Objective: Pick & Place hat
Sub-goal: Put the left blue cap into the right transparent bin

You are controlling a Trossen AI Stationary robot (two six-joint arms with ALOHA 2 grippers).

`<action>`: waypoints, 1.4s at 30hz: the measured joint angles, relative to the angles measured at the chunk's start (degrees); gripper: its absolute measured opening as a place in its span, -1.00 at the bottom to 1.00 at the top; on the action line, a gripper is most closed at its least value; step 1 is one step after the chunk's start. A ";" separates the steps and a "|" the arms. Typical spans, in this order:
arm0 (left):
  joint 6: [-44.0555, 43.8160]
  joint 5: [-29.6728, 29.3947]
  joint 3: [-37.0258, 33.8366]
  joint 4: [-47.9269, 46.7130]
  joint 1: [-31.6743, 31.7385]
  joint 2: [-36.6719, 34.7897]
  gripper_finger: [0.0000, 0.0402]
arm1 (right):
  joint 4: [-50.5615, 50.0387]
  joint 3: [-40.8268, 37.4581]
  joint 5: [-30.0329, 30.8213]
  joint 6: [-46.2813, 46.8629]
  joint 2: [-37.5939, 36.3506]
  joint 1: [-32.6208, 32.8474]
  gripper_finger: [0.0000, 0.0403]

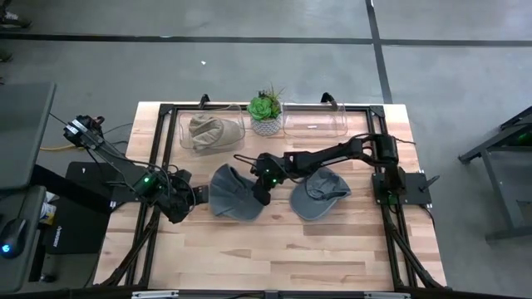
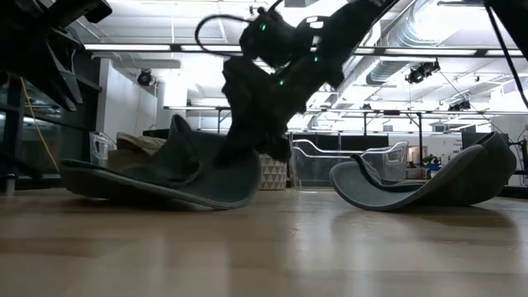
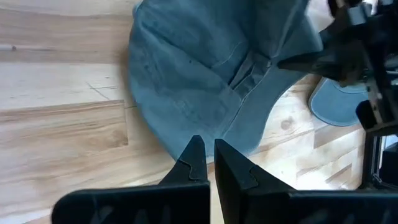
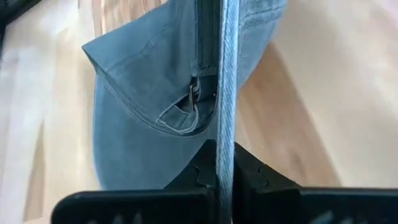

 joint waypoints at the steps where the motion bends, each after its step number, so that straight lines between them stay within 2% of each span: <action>1: 0.19 0.00 0.00 0.09 0.00 0.00 -1.00 | -0.76 -0.02 1.17 -0.49 -0.81 0.03 -0.97; 8: 1.33 -0.02 0.00 0.25 0.00 0.00 -1.00 | -8.83 -0.09 10.92 -5.01 -7.41 0.59 -0.97; 14: 1.50 -0.02 0.00 1.23 0.00 0.00 -1.00 | -11.86 -0.09 14.26 -6.50 -12.35 0.68 -0.97; 28: 2.73 -0.05 0.00 1.55 0.01 0.02 -1.00 | -16.40 -0.07 27.70 -10.58 -23.48 1.28 -0.97; 36: 2.96 -0.11 0.00 2.23 0.02 0.02 -1.00 | -16.56 -0.07 38.01 -14.15 -29.37 3.61 -0.97; 42: 2.96 -0.26 0.00 2.35 0.02 0.02 -1.00 | -16.52 -0.07 49.18 -17.39 -32.15 7.11 -0.97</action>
